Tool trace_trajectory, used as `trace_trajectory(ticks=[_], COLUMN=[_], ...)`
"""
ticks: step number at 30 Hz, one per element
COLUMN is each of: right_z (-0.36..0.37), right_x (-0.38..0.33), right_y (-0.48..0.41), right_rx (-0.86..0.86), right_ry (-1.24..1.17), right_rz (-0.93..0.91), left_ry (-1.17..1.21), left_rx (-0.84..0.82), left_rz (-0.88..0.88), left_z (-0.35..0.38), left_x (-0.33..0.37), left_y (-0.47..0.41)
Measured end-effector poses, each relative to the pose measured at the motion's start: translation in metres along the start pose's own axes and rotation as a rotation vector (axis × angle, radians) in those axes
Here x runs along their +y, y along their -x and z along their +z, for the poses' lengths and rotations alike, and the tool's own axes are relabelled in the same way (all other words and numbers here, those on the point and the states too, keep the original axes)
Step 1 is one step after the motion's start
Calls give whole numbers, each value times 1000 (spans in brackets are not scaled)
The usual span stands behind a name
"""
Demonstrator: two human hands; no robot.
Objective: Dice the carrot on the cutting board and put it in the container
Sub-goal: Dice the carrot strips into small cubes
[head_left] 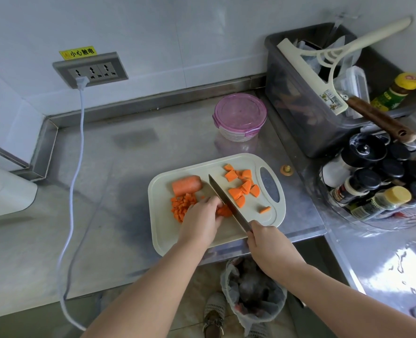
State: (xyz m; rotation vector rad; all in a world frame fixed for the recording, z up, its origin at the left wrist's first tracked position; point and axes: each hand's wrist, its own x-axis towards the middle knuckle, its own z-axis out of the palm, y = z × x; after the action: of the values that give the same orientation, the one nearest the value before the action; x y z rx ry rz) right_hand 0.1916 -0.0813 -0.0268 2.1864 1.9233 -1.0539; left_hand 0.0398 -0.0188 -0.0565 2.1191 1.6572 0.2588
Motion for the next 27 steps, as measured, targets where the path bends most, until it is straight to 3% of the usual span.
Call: trace_trajectory(ticks=[6, 20, 27], right_z=[1, 0, -3], right_x=[-1, -2, -5], right_y=[-1, -3, -3], right_rx=[-7, -6, -14], right_ry=[0, 13, 1], right_rz=[8, 12, 18], left_ry=[37, 280, 265], left_rx=[37, 72, 76], left_rz=[14, -168, -214], left_z=[3, -1, -4], left_x=[0, 0, 1], left_y=[2, 3, 0])
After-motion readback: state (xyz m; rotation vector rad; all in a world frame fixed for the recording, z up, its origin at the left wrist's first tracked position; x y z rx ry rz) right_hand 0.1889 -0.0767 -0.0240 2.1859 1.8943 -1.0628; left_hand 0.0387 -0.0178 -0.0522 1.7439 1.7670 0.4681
